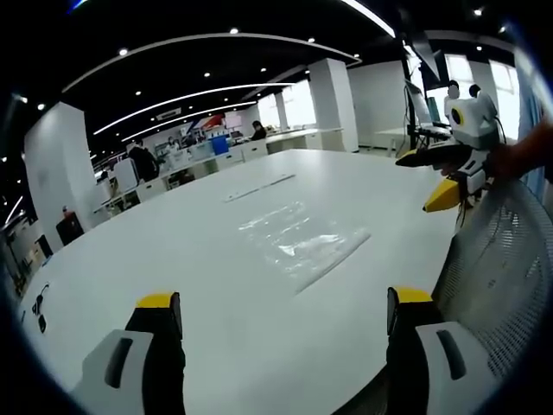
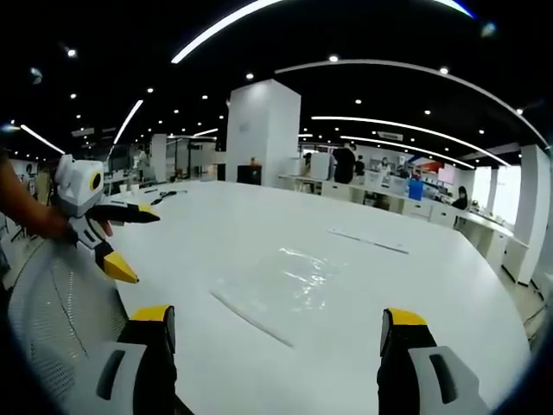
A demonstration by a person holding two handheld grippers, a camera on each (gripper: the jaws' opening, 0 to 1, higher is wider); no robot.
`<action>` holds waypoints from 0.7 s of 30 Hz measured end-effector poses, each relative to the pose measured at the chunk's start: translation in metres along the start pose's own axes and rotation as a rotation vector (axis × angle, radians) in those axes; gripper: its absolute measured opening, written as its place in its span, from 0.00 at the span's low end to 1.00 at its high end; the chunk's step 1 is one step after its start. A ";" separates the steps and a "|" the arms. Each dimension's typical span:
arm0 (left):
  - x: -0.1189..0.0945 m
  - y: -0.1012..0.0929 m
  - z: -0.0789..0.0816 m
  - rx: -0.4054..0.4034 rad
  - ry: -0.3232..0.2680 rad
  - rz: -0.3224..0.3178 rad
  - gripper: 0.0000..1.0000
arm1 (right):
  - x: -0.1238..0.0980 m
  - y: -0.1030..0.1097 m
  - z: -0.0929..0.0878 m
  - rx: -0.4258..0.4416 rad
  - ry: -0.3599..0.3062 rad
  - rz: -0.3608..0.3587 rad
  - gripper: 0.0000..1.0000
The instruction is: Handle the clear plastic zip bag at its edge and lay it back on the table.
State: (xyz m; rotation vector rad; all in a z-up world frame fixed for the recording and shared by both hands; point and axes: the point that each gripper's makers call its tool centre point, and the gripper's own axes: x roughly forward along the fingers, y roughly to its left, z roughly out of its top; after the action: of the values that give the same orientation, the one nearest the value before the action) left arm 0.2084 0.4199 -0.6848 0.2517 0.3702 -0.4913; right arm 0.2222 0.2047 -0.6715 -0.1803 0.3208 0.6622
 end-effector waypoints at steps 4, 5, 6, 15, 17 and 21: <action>0.001 0.002 -0.001 0.002 0.002 0.002 0.97 | 0.000 -0.001 -0.001 0.000 0.001 0.003 1.00; 0.001 0.002 -0.001 0.001 0.004 0.004 0.97 | 0.000 0.000 0.000 -0.003 0.000 0.003 1.00; 0.001 0.002 -0.002 0.000 0.005 0.006 0.97 | 0.000 0.000 -0.001 -0.004 0.001 0.005 1.00; 0.001 0.002 -0.004 -0.009 0.016 0.006 0.99 | 0.001 -0.001 0.000 -0.002 -0.003 0.003 1.00; 0.001 0.002 -0.005 -0.003 0.021 0.007 0.99 | 0.000 -0.001 0.000 -0.001 -0.004 0.001 1.00; 0.002 0.002 -0.006 -0.003 0.027 0.006 0.99 | 0.000 0.001 0.002 -0.003 -0.007 0.001 1.00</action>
State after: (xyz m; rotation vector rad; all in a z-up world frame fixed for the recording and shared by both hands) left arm 0.2093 0.4233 -0.6909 0.2570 0.3963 -0.4815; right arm 0.2219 0.2055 -0.6699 -0.1804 0.3134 0.6646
